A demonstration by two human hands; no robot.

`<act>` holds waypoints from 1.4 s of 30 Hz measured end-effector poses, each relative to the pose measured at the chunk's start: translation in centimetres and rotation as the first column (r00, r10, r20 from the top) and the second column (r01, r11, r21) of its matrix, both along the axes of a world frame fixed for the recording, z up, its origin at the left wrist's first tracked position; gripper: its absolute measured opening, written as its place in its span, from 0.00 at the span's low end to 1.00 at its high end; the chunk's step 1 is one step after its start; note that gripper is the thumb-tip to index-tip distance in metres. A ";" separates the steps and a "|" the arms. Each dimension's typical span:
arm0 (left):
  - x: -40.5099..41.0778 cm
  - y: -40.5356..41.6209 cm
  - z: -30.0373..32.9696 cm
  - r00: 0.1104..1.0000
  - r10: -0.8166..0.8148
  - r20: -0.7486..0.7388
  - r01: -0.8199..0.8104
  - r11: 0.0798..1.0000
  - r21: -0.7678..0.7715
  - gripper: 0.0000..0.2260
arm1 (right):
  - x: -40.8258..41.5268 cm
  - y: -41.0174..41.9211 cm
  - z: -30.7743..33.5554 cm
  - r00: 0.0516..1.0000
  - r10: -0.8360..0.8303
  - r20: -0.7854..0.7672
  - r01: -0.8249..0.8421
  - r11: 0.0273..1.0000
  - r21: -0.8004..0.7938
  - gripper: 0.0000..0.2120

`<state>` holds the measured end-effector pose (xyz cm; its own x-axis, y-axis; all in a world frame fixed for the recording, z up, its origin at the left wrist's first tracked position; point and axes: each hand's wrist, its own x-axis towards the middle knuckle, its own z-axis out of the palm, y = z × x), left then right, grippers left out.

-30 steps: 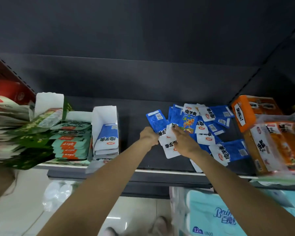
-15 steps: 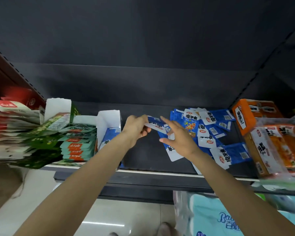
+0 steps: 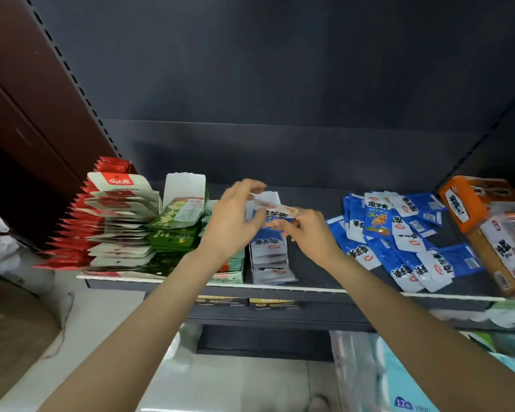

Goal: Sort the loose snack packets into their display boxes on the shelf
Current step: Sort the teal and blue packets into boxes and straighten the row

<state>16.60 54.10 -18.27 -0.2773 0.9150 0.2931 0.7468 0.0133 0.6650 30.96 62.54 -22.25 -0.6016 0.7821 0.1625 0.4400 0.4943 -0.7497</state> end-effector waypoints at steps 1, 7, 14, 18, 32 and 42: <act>-0.3 -0.1 -0.4 0.997 -0.038 -0.067 0.039 0.999 0.018 0.13 | -0.3 -0.2 -0.5 0.999 -0.004 0.039 0.004 1.000 0.000 0.08; -0.4 0.2 -2.0 0.700 -0.178 -0.692 0.027 0.974 -0.224 0.11 | -1.0 -0.4 -2.0 0.990 -0.053 0.127 0.048 0.998 0.047 0.08; 2.7 1.7 -2.9 0.545 -0.307 -0.780 0.052 0.941 -0.334 0.08 | 2.1 0.6 -2.0 0.986 -0.034 0.162 0.033 0.999 0.008 0.17; 6.0 3.8 -3.0 0.775 -0.242 -0.584 0.138 0.967 -0.216 0.07 | 6.1 3.0 -2.5 0.975 -0.164 0.153 0.167 0.986 -0.006 0.14; 17.2 15.0 -10.9 0.512 0.634 0.580 0.013 0.669 -0.743 0.05 | 16.2 11.9 -8.0 0.742 0.152 0.653 0.067 0.952 -0.297 0.32; 17.6 15.2 -9.3 0.675 0.586 0.449 -0.132 0.694 -0.708 0.12 | 17.1 13.1 -6.9 0.854 0.178 0.489 0.000 0.939 -0.343 0.34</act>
<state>34.17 69.27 -27.57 -0.5205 0.5954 -0.6120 0.0193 0.7248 0.6887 48.02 75.60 -29.16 -0.5981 0.6749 -0.4322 0.7660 0.3229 -0.5558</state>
